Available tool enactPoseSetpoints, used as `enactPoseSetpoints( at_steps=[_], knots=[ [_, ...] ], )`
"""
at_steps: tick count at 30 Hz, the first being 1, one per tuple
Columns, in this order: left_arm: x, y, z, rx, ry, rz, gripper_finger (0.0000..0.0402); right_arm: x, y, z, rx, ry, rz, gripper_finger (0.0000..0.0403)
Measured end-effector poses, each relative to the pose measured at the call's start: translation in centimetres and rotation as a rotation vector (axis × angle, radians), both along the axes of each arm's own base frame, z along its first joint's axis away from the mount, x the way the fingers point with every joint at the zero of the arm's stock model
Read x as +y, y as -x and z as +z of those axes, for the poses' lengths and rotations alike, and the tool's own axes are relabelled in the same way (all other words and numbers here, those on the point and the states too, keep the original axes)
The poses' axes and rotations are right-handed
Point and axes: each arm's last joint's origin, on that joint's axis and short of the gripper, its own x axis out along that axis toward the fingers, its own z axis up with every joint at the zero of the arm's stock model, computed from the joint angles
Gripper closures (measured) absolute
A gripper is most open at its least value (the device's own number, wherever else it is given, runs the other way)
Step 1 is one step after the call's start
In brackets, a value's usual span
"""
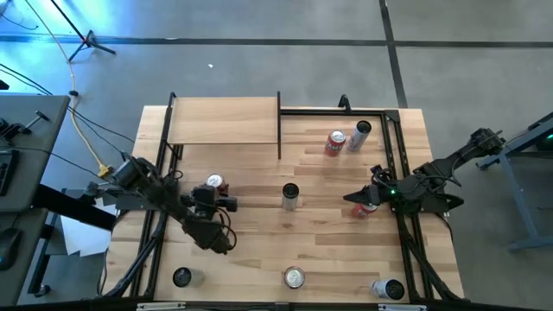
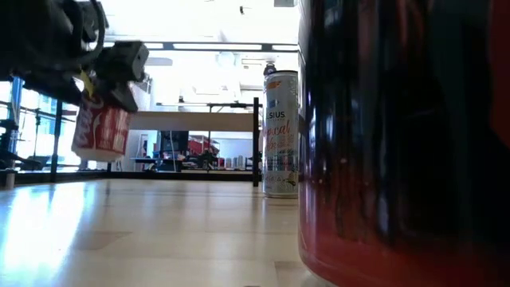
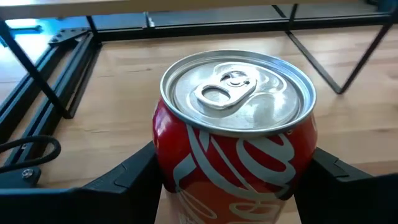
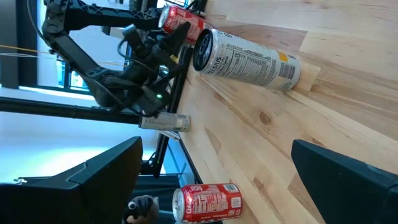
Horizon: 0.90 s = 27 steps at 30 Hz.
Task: Place canned beverage on shelf
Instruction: Put the top red soda can on the shelf
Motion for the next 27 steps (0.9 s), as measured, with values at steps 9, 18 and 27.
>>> enactPoseSetpoints(
  at_steps=[9,18,27],
  knots=[
    [1.1,0.8,3.6,-0.054,0.015,-0.098,0.0164,0.0,0.0,0.0,0.000,0.000,0.000,0.0003],
    [2.8,0.6,5.4,-0.025,0.006,-0.114,0.0164,0.0,0.0,0.0,0.000,0.000,0.000,0.0003],
    [4.7,0.3,8.7,-0.024,-0.085,-0.190,0.0164,0.0,0.0,0.0,0.000,0.000,0.000,0.0003]
  ],
)
